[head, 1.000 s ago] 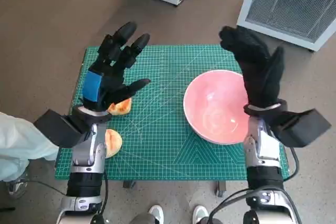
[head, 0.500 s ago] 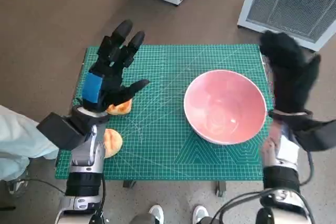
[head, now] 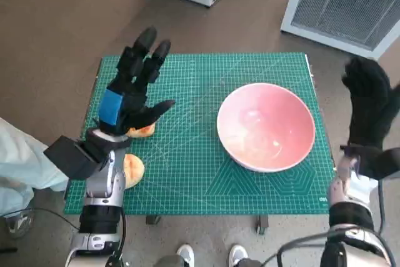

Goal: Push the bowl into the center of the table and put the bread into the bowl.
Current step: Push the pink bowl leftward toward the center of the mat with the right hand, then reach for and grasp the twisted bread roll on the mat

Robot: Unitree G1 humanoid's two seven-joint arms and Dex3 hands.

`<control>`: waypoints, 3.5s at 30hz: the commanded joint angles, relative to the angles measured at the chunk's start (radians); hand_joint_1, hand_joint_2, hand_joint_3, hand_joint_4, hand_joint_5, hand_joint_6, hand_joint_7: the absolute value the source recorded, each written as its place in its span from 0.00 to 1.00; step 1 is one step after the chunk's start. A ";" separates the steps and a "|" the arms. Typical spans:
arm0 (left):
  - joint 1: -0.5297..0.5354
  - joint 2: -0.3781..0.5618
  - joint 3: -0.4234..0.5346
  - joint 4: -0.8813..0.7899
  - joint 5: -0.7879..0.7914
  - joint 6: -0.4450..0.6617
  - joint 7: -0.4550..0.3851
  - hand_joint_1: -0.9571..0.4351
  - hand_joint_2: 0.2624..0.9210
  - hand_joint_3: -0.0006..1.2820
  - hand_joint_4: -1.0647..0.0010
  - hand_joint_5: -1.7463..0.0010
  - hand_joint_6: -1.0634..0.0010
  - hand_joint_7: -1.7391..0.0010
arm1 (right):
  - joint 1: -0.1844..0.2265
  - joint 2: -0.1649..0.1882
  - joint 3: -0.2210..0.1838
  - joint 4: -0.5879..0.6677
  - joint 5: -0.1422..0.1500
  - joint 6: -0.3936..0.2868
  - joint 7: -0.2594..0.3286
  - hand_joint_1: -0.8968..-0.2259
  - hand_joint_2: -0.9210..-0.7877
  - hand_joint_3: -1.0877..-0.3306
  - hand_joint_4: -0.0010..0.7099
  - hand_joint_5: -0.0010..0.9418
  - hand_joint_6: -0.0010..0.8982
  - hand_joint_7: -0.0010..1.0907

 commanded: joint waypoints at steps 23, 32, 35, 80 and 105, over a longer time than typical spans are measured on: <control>0.014 0.040 0.019 -0.045 -0.044 0.038 -0.032 0.24 1.00 0.11 0.80 1.00 0.95 0.86 | -0.010 0.117 -0.002 0.159 -0.061 0.257 -0.169 0.51 0.00 0.27 0.38 0.01 0.27 0.25; 0.038 0.052 0.029 -0.081 -0.048 0.060 -0.032 0.25 1.00 0.10 0.80 1.00 0.94 0.86 | -0.040 0.163 -0.013 0.161 -0.057 0.295 -0.136 0.49 0.00 0.25 0.36 0.00 0.29 0.23; 0.052 0.057 0.033 -0.101 -0.048 0.065 -0.030 0.25 1.00 0.10 0.80 1.00 0.94 0.86 | -0.049 0.175 -0.020 0.162 -0.051 0.301 -0.123 0.48 0.00 0.26 0.35 0.00 0.29 0.23; 0.188 0.107 0.084 -0.215 -0.028 0.039 0.018 0.25 1.00 0.10 0.81 1.00 0.91 0.92 | -0.173 0.319 -0.036 0.175 -0.071 0.395 -0.122 0.52 0.00 0.27 0.41 0.01 0.37 0.20; 0.128 0.050 0.052 -0.149 -0.040 0.027 0.016 0.26 1.00 0.11 0.83 1.00 0.89 0.94 | -0.196 0.238 0.039 0.093 -0.131 0.169 -0.106 0.44 0.00 0.31 0.37 0.00 0.34 0.17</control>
